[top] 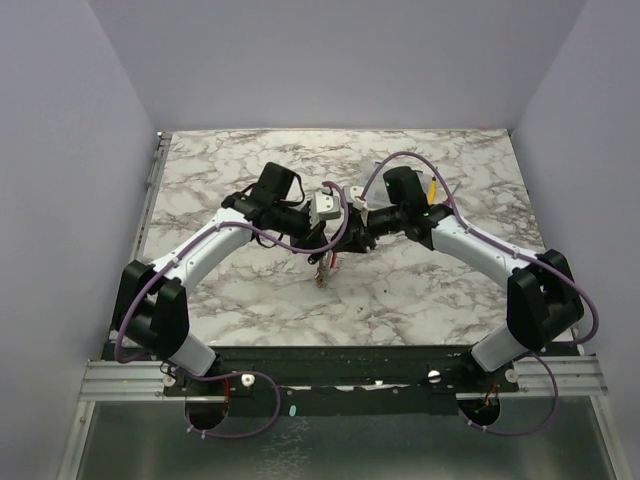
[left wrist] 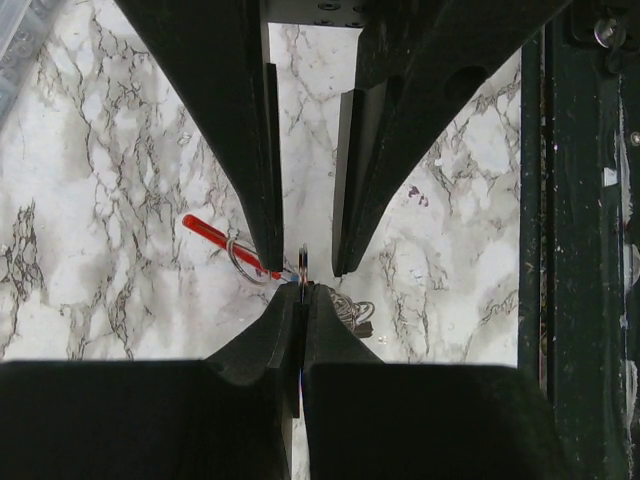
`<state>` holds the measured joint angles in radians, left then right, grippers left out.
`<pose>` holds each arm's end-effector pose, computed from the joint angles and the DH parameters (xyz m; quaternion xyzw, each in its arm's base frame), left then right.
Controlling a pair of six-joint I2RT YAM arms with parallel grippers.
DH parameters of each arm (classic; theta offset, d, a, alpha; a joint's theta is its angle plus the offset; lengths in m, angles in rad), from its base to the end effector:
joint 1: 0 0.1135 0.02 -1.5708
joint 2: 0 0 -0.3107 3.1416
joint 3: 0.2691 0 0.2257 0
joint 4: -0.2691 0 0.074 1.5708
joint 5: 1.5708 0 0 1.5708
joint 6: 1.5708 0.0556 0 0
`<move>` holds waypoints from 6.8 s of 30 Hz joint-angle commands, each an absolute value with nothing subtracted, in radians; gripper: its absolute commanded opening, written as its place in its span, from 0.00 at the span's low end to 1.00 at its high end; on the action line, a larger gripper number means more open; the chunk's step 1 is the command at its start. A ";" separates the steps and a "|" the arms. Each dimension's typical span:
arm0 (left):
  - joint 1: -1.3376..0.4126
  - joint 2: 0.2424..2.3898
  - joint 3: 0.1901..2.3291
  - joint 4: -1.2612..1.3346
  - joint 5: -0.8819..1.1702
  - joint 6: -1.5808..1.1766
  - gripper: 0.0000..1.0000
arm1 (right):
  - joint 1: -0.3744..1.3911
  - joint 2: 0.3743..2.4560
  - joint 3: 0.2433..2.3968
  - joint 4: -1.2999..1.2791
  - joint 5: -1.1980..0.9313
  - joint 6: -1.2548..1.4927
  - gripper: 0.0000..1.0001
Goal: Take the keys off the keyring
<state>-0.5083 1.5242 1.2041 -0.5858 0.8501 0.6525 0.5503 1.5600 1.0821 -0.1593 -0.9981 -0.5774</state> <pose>0.2411 -0.1821 0.3252 0.5848 0.6463 -0.3674 0.3246 0.2493 0.2078 0.3154 -0.6011 0.5476 0.4220 0.4009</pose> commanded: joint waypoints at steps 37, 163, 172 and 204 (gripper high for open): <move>-0.381 1.502 1.079 -0.349 0.958 0.419 0.34 | 0.564 1.555 0.978 0.247 -0.920 -0.285 0.01; -0.357 1.469 0.895 -0.027 1.165 0.164 0.36 | 0.539 1.622 0.724 0.977 -0.890 0.306 0.00; -0.367 1.476 0.904 -0.004 1.151 0.134 0.14 | 0.540 1.627 0.714 1.002 -0.903 0.320 0.01; -0.473 1.553 1.278 -0.669 0.858 0.664 0.00 | 0.497 1.535 0.964 0.060 -1.056 -0.404 0.54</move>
